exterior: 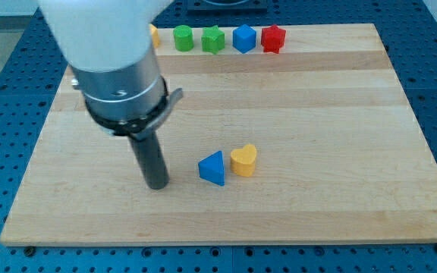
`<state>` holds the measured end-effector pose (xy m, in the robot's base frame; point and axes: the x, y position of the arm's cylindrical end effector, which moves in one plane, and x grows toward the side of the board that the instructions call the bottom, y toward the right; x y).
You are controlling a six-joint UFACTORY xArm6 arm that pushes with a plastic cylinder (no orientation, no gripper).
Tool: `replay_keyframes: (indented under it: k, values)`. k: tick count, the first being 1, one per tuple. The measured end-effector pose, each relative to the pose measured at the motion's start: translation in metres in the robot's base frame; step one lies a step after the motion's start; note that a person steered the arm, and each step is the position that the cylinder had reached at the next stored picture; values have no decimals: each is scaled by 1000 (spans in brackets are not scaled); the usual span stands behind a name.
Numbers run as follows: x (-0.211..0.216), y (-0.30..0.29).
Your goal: Move the blue triangle parallel to the red star
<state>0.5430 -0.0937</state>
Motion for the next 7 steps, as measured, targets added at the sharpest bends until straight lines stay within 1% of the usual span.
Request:
replay_keyframes:
  k: [2,4,5,7]
  values:
    - [0,48]
    - [-1,84]
    - [-11,87]
    - [-28,47]
